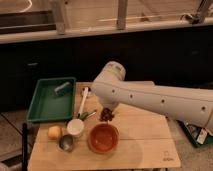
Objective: Place grapes in red bowl
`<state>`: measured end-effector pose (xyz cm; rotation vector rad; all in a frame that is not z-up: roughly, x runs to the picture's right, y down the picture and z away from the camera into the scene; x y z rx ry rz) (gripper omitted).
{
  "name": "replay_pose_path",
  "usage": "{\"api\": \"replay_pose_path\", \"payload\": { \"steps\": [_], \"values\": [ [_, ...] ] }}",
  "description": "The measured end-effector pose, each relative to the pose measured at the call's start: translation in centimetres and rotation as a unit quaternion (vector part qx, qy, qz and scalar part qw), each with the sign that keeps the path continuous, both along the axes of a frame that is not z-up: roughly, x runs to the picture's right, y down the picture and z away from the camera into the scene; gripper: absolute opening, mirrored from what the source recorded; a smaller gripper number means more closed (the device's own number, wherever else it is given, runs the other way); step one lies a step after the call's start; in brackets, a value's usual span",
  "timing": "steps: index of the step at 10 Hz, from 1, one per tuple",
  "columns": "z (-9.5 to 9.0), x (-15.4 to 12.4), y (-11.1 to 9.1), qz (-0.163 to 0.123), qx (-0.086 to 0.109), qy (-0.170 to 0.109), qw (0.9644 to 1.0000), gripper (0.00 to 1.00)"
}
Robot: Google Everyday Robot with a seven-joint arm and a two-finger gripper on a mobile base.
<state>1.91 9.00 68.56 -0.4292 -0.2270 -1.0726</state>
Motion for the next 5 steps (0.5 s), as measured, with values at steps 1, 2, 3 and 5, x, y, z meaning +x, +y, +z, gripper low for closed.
{"api": "replay_pose_path", "payload": {
  "steps": [1, 2, 3, 5],
  "values": [
    [-0.2, -0.2, 0.0, -0.006, 0.000, -0.003, 1.0000, 0.00],
    [-0.4, -0.7, 0.1, -0.012, -0.001, -0.007, 0.9999, 0.00],
    [-0.7, -1.6, 0.0, -0.020, -0.001, -0.011, 0.9997, 0.00],
    [-1.1, -3.4, 0.0, -0.031, -0.001, -0.016, 0.9994, 0.00]
  ]
}}
